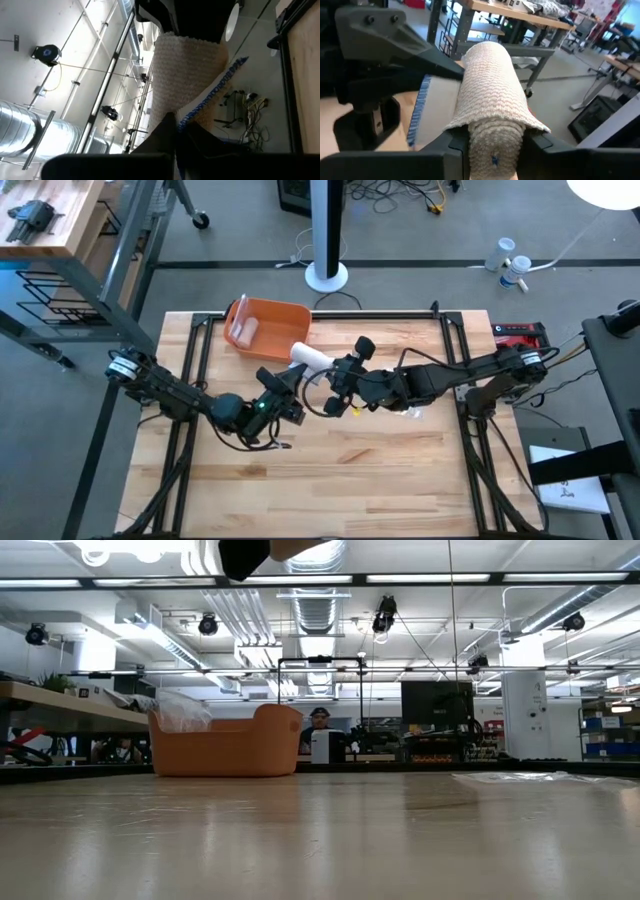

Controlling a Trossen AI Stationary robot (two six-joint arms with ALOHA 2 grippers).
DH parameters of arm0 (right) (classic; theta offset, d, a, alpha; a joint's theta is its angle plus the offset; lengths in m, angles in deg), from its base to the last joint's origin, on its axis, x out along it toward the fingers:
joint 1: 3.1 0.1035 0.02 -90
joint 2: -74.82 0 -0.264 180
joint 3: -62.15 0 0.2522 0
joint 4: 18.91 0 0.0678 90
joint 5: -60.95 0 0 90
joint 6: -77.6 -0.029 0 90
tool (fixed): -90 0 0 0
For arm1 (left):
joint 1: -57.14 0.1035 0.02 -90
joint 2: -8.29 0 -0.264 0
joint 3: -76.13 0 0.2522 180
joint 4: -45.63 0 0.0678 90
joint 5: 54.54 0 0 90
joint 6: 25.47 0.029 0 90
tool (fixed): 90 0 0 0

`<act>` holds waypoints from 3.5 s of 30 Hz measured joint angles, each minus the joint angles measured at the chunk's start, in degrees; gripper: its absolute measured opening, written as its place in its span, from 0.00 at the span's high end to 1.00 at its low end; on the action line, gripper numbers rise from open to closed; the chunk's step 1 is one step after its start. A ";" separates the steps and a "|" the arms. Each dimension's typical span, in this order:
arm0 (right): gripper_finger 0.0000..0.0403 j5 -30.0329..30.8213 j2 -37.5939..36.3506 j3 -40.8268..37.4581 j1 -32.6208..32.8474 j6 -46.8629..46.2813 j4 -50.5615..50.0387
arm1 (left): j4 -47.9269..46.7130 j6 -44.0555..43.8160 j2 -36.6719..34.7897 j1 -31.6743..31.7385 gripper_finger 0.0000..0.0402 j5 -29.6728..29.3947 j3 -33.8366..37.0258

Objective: Roll bandage
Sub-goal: Roll the white bandage

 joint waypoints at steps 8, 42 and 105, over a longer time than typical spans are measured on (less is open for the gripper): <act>0.77 2.22 0.02 -0.35 0.11 11.76 -0.32 | 0.25 -2.26 1.44 0.29 0.98 0.45 0.07; 0.77 4.55 3.54 -0.98 6.20 48.81 -7.81 | -18.38 -38.11 1.69 1.04 0.40 1.99 -0.28; 0.38 -5.53 -1.18 -1.09 16.75 35.53 -10.64 | -78.68 -103.22 -5.94 -2.21 0.61 47.01 -16.08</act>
